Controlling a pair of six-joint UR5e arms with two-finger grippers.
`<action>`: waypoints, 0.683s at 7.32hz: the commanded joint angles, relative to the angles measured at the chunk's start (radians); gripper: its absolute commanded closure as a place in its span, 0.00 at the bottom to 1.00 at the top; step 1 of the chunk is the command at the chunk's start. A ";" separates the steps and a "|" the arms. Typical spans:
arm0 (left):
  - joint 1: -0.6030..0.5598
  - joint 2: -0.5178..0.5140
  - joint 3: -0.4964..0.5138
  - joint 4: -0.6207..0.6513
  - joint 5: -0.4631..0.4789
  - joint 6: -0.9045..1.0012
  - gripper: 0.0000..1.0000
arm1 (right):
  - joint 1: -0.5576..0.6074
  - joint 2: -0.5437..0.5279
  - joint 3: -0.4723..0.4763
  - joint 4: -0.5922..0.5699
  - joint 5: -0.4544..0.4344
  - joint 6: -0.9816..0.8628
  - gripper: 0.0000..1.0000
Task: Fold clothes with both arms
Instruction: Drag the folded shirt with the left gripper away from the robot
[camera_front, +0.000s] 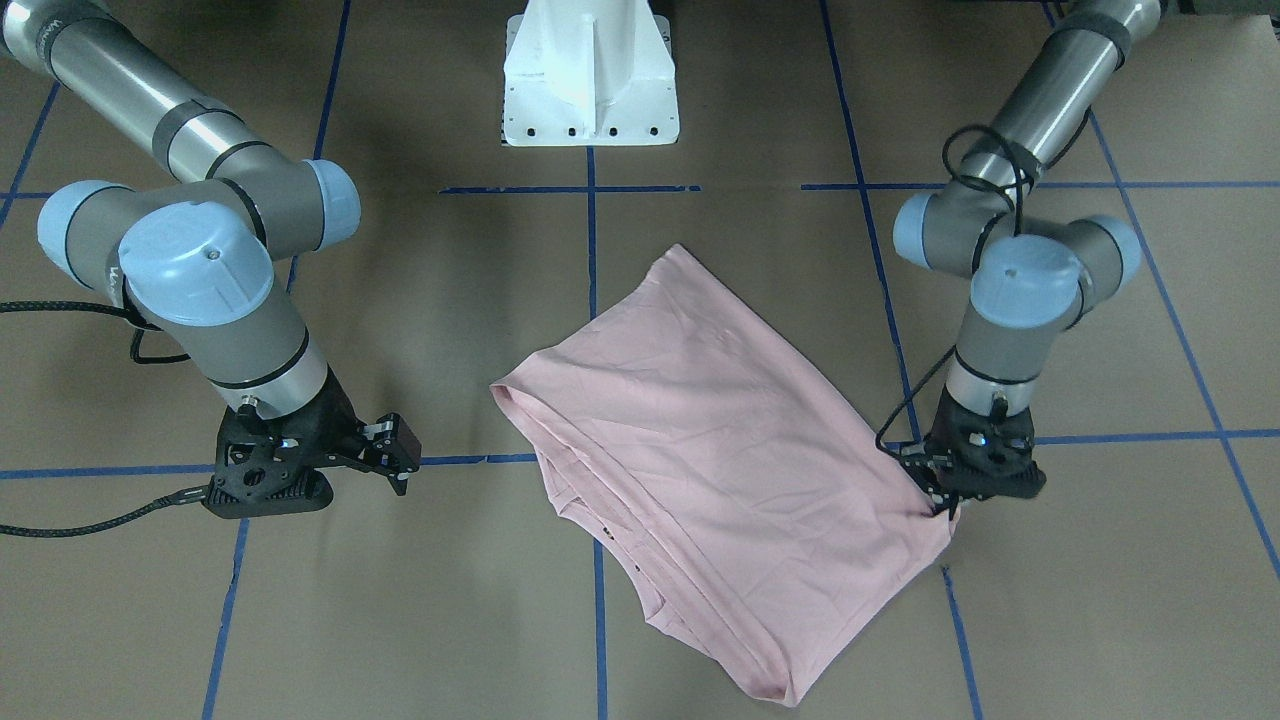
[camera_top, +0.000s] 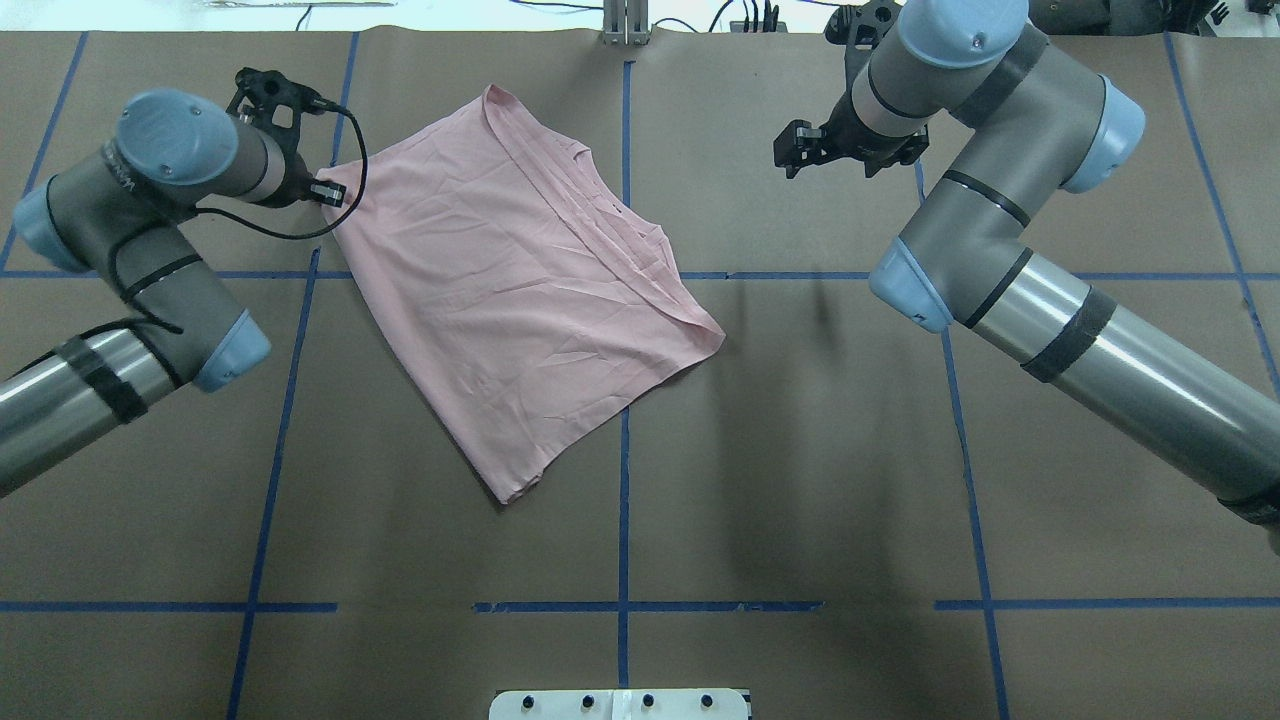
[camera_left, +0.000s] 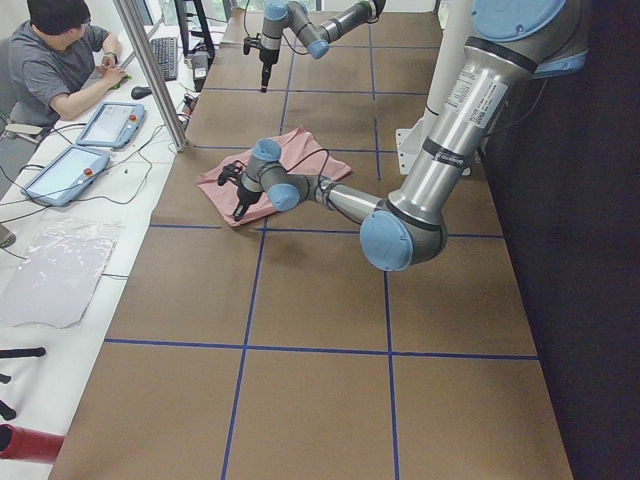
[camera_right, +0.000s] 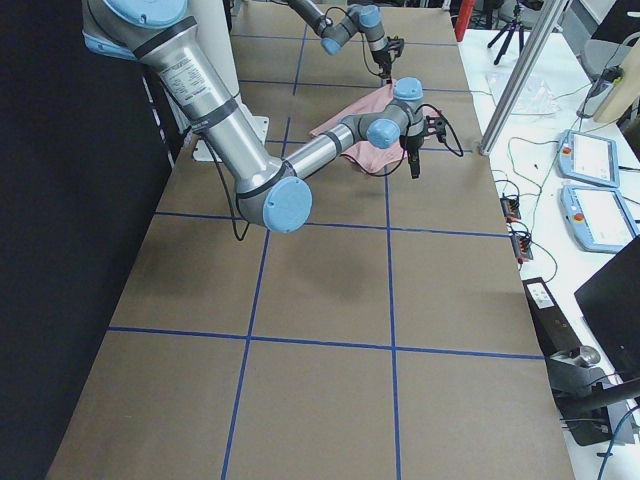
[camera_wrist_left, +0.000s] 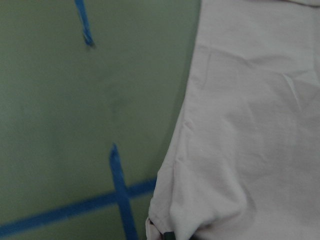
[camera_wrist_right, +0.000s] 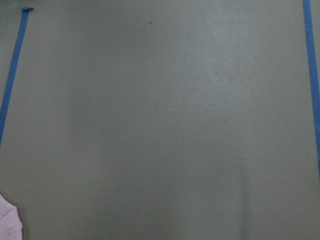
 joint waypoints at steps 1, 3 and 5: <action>-0.048 -0.230 0.362 -0.144 0.045 0.051 1.00 | -0.006 -0.001 0.019 0.000 0.001 0.013 0.00; -0.051 -0.197 0.339 -0.199 0.033 0.077 0.01 | -0.037 0.005 0.035 0.000 0.001 0.066 0.00; -0.141 -0.177 0.272 -0.184 -0.182 0.128 0.00 | -0.118 0.048 0.034 0.006 -0.037 0.202 0.00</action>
